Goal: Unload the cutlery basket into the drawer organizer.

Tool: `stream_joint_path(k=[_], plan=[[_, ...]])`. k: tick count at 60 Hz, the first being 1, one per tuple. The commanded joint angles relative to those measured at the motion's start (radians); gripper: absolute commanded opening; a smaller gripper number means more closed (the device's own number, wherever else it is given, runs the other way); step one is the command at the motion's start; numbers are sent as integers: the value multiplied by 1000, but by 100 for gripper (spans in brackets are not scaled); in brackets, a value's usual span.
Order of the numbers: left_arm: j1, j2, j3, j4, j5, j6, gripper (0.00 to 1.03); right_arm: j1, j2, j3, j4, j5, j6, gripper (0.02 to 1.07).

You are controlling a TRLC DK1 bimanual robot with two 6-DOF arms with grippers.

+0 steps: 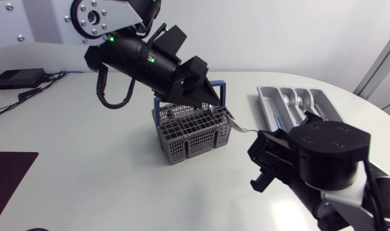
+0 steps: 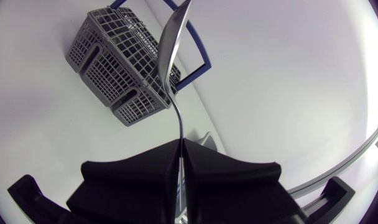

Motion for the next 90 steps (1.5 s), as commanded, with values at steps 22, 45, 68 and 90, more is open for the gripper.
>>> stream_joint_path(k=[22,45,68,90], plan=[[-28,93,90,-44,-74,-61,90,107,261,-3,303,267,-170,7],[-57,138,93,-71,-72,-66,69,116,296,12,390,333,-221,7],[-74,196,153,-93,-68,-89,59,121,310,15,410,339,-227,7],[-72,194,155,-97,-63,-103,38,121,341,20,450,351,-245,7]])
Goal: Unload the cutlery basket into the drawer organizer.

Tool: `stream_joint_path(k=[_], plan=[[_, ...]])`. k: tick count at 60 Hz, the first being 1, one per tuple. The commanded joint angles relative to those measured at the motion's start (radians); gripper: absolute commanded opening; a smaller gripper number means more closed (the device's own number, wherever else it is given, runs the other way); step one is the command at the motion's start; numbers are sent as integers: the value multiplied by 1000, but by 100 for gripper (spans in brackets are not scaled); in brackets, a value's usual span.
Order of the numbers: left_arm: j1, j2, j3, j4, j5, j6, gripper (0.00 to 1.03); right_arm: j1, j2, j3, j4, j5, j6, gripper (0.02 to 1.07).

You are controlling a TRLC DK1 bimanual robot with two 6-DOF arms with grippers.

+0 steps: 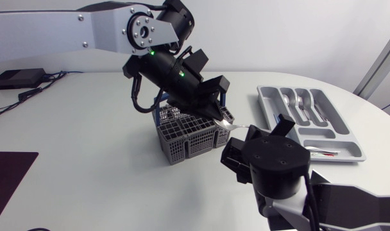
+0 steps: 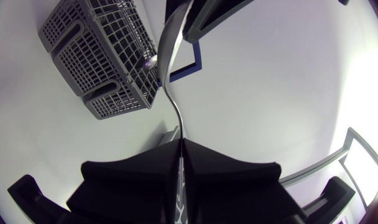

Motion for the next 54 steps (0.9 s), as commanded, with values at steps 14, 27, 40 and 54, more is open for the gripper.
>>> stream_joint_path(k=[14,27,40,54], plan=[[-9,17,27,-13,26,-31,24,8,24,22,28,19,-30,7],[-18,22,30,-12,35,-31,7,8,27,19,29,17,-32,7],[-20,21,36,-13,40,-28,6,16,13,18,29,14,-33,16],[-1,8,66,-26,41,-23,4,37,-51,-8,29,-1,-37,96]])
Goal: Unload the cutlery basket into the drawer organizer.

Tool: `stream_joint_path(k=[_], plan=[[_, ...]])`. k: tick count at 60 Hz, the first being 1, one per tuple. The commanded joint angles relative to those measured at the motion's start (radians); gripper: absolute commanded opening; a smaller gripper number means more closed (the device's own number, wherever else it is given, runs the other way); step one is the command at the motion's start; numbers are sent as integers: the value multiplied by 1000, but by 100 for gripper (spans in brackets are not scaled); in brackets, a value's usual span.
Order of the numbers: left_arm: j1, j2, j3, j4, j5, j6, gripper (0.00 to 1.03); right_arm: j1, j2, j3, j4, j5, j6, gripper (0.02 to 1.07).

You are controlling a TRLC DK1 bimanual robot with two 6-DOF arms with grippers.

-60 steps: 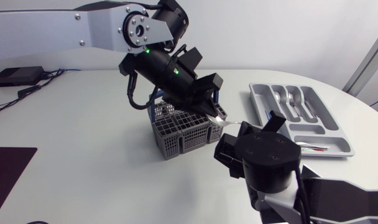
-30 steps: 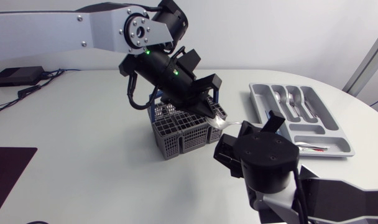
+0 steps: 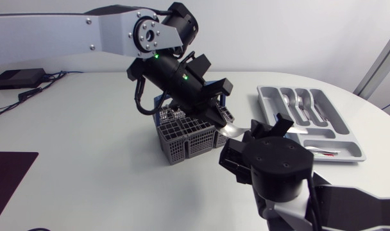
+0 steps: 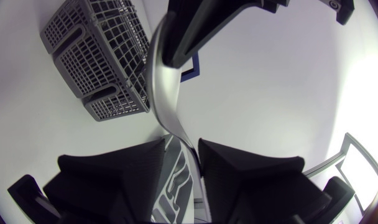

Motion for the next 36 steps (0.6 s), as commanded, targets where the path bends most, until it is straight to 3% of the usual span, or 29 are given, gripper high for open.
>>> stream_joint_path(k=[1,11,22,28,36], plan=[[7,-10,56,-7,17,5,4,15,-44,-12,11,-5,4,99],[22,-18,75,-16,17,22,4,14,-154,-49,-13,-84,-6,103],[30,-21,90,-33,13,74,4,-31,-288,-51,-194,-210,79,103],[30,-21,116,-71,-10,157,4,-143,-352,3,-411,-394,213,102],[8,-43,121,-99,-53,278,5,-339,-369,104,-661,-731,331,102]])
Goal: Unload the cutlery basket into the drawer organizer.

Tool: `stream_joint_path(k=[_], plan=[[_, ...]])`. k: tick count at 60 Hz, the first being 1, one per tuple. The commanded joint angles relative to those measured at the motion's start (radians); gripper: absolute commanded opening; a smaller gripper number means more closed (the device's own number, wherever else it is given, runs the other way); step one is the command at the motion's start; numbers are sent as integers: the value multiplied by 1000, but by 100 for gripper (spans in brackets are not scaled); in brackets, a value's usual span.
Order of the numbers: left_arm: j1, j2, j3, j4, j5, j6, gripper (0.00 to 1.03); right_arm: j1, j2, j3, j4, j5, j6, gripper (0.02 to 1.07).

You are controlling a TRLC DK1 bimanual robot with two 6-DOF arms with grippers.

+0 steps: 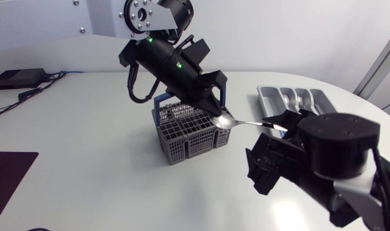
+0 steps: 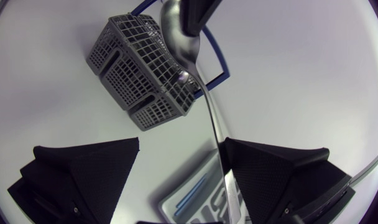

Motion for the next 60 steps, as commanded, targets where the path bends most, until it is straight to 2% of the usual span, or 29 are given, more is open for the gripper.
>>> stream_joint_path(k=[1,6,12,16,22,29,35,38,60], plan=[[-13,-43,36,-14,-1,93,5,-114,-9,83,-112,-158,108,102],[-44,-49,33,-61,-12,168,5,-201,3,132,-177,-309,117,99],[-82,-63,17,-75,-27,225,5,-241,42,180,-241,-421,122,99],[-119,-73,-1,-75,-90,262,5,-246,53,194,-263,-461,122,99],[-153,-76,-15,-78,-143,296,5,-235,54,198,-290,-483,119,99],[-191,-90,-38,-81,-215,352,5,-232,54,220,-362,-553,108,96],[-234,-102,-75,-80,-325,411,5,-231,54,238,-442,-615,80,88],[-248,-102,-88,-77,-351,420,5,-228,54,243,-459,-627,80,86],[-273,-106,-110,-34,-422,423,5,-166,65,240,-482,-632,100,46]])
